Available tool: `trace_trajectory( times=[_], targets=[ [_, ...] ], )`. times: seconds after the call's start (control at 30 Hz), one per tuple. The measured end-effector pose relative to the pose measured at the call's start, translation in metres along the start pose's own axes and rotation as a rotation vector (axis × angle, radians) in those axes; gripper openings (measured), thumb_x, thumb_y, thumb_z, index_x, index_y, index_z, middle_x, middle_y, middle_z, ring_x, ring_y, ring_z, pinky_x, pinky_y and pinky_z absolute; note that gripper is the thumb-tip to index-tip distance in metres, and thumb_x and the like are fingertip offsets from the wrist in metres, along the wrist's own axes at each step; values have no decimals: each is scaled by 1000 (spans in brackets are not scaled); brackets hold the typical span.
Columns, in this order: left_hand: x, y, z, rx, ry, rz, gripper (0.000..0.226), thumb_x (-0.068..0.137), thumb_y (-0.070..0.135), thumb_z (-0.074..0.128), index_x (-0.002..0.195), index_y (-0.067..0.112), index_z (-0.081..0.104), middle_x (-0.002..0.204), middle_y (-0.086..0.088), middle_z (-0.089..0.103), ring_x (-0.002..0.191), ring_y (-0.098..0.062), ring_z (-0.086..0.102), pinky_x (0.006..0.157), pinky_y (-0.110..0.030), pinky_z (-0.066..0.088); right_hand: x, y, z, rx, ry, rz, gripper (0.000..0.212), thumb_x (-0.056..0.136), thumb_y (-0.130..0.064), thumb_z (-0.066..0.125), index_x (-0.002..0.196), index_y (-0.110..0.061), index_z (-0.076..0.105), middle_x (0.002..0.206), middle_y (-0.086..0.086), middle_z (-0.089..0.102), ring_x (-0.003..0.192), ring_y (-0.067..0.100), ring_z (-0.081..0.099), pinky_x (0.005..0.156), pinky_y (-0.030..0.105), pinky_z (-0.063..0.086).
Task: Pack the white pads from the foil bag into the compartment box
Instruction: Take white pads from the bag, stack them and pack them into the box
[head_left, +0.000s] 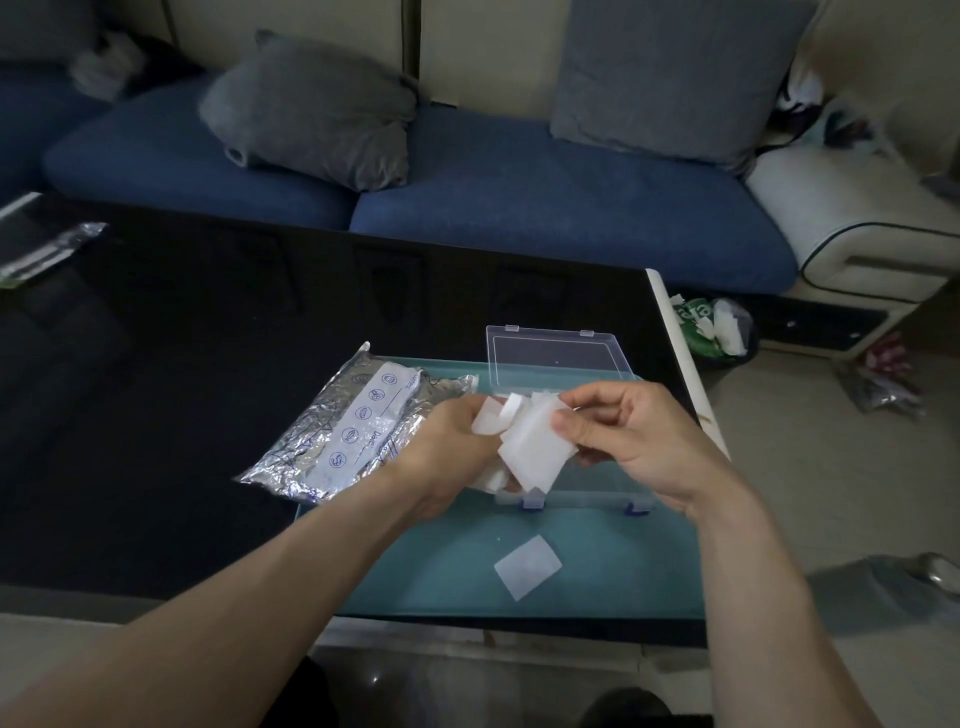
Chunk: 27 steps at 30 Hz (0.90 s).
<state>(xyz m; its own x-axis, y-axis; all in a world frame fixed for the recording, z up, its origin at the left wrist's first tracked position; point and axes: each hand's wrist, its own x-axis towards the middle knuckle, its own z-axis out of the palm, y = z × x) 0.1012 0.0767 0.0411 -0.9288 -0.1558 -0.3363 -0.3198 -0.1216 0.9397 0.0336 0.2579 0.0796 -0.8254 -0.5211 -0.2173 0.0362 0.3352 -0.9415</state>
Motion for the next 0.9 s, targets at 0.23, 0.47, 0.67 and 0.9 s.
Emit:
trace_trajectory(
  times=[0.23,0.47,0.67,0.9],
  targets=[
    [-1,3,3,-117,-40,-59,35,105,29,47,110,-2,62,85,-21,65,71,-32,61,50,-32,48,2,2,1,-7,-148,10,23,91,-9,71,114,-12,73,75,0,72,68,9,62,59,20,48],
    [1,3,2,-189,-56,-165,42,104,33,48,122,-3,58,92,-19,68,74,-30,66,53,-34,53,1,0,4,-3,-69,-42,37,71,-27,79,105,-12,72,77,6,76,58,11,64,57,18,48],
    [-2,6,1,-253,-212,-167,49,106,36,38,131,-5,51,96,-27,63,67,-32,60,54,-34,50,8,5,14,-144,116,-80,23,80,-23,82,100,-21,72,81,-1,77,74,17,75,78,40,62],
    [-4,7,-1,-267,-258,-161,50,108,34,28,127,-3,55,91,-23,63,62,-27,60,52,-31,50,12,7,30,-368,228,-148,9,85,-35,78,92,-33,72,86,-10,71,73,10,67,69,28,53]
  ],
)
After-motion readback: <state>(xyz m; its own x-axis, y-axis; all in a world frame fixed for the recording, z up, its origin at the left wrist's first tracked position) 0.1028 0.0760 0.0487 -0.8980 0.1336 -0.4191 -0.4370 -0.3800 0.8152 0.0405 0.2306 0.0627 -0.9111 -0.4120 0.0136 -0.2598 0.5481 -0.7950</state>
